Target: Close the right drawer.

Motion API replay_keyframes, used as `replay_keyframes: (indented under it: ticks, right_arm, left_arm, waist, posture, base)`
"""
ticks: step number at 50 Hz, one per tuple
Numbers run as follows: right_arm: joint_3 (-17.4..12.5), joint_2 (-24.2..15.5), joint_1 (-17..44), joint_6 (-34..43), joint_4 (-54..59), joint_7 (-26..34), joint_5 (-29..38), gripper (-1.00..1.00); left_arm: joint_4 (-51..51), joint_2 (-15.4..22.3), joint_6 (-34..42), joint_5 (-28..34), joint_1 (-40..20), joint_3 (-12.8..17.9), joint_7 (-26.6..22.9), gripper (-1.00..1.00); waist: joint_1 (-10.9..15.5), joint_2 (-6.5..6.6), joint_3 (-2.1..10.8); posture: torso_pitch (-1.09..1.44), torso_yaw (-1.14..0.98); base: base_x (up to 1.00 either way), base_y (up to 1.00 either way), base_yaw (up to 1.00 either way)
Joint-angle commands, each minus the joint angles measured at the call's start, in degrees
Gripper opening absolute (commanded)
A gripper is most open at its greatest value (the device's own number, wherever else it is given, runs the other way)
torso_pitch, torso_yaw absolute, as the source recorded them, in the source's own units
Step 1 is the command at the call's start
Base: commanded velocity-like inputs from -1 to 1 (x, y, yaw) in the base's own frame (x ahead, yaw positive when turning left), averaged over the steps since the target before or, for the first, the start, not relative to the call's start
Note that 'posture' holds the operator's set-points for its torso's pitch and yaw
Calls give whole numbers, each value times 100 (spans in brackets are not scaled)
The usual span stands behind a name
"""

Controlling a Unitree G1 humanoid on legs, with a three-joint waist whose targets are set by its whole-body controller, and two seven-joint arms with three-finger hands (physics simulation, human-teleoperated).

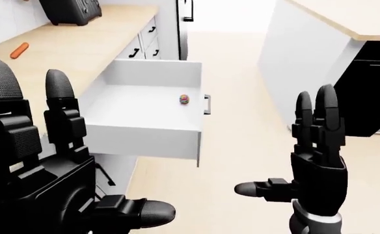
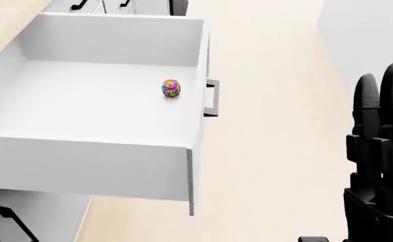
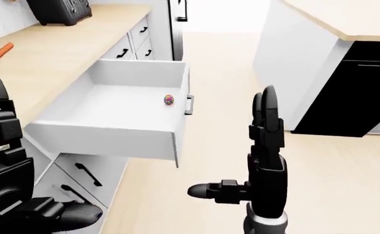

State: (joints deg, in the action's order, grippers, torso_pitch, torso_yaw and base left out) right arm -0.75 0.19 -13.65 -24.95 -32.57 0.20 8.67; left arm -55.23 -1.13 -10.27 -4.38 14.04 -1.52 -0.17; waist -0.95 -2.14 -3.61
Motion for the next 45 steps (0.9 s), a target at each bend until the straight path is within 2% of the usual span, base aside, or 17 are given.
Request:
replay_keyframes:
  ticks: [1, 4, 8, 10, 11, 12, 22, 26, 27, 30, 33, 34, 35, 37, 38, 40, 45]
  right_arm:
    - [33, 14, 92, -83, -225, -10, -12, 100]
    - [36, 19, 116, -85, -199, -17, 0, 100]
    - [59, 27, 107, -128, -149, -35, 31, 100]
    - [67, 28, 88, -151, -150, -46, 40, 100]
    - [61, 23, 85, -145, -158, -47, 22, 100]
    - [61, 21, 98, -144, -147, -50, 34, 100]
    - [69, 19, 64, -156, -170, -63, 36, 100]
    - [80, 26, 36, -187, -170, -72, 51, 100]
    - [81, 26, 28, -192, -176, -75, 51, 100]
    - [74, 18, 46, -170, -178, -69, 42, 100]
    - [170, 41, -50, 123, -665, -18, 55, 100]
    - [220, 51, -13, 420, -923, 5, 110, 100]
    - [455, 146, 328, 1659, -1838, 85, 406, 100]
    - [482, 86, 442, 1963, -1979, 26, 379, 100]
    - [463, 55, 384, 1885, -1946, -4, 323, 100]
    - [485, 27, 382, 1936, -1965, -22, 332, 100]
    - [441, -9, 351, 1827, -1862, -50, 264, 100]
  left_arm:
    - [-184, 26, -131, 0, -40, 36, 1, 100]
    - [-196, 29, -124, 2, -39, 31, 3, 100]
    - [-175, 32, -148, -7, -35, 33, -1, 100]
    - [-163, 31, -169, -7, -27, 35, -5, 100]
    - [-141, 31, -197, -12, -18, 36, -11, 100]
    - [-142, 31, -199, -12, -16, 37, -11, 100]
    - [-165, 32, -181, -8, -11, 32, -9, 100]
    - [-234, 34, -89, 3, -32, 27, 10, 100]
    - [-237, 34, -81, 2, -37, 32, 13, 100]
    - [-248, 34, -56, 2, -42, 30, 16, 100]
    - [-215, 30, -92, 28, -26, -11, 7, 100]
    - [-211, 33, -94, 27, -28, -11, 13, 100]
    - [-213, 37, -84, 21, -36, -1, 18, 100]
    - [-217, 38, -84, 17, -40, 9, 20, 100]
    - [-202, 38, -95, 7, -38, 17, 18, 100]
    - [-182, 37, -126, 8, -29, 15, 9, 100]
    - [-130, 37, -220, 1, 10, 9, -15, 100]
  waist:
    - [31, -98, 58]
    - [19, -47, 132]
    - [-8, 247, 46]
    - [-6, 578, 141]
    - [42, 883, 231]
    - [86, 578, 117]
    - [109, 156, 67]
    - [103, -166, 92]
    - [12, 37, 100]
    - [20, -87, 129]
    - [19, 71, 92]
    - [-2, 204, 59]
    - [-3, 327, 11]
    - [51, 953, 177]
    - [86, 659, 84]
    - [170, 660, 104]
    - [184, 385, 104]
  posture:
    - [0, 0]
    - [0, 0]
    - [0, 0]
    - [0, 0]
    - [0, 0]
    - [0, 0]
    - [0, 0]
    - [0, 0]
    - [0, 0]
    - [0, 0]
    - [0, 0]
    - [0, 0]
    - [0, 0]
    - [0, 0]
    - [0, 0]
    - [0, 0]
    - [0, 0]
  base:
    - [8, 37, 0]
    - [8, 36, 0]
    - [7, 36, 0]
    - [7, 36, 0]
    - [8, 36, 0]
    - [8, 36, 0]
    - [7, 36, 0]
    - [7, 35, 0]
    - [7, 36, 0]
    - [7, 35, 0]
    - [8, 27, 0]
    - [9, 19, 0]
    - [8, 6, 0]
    - [7, 0, 0]
    - [7, 1, 0]
    - [7, 0, 0]
    - [8, 0, 0]
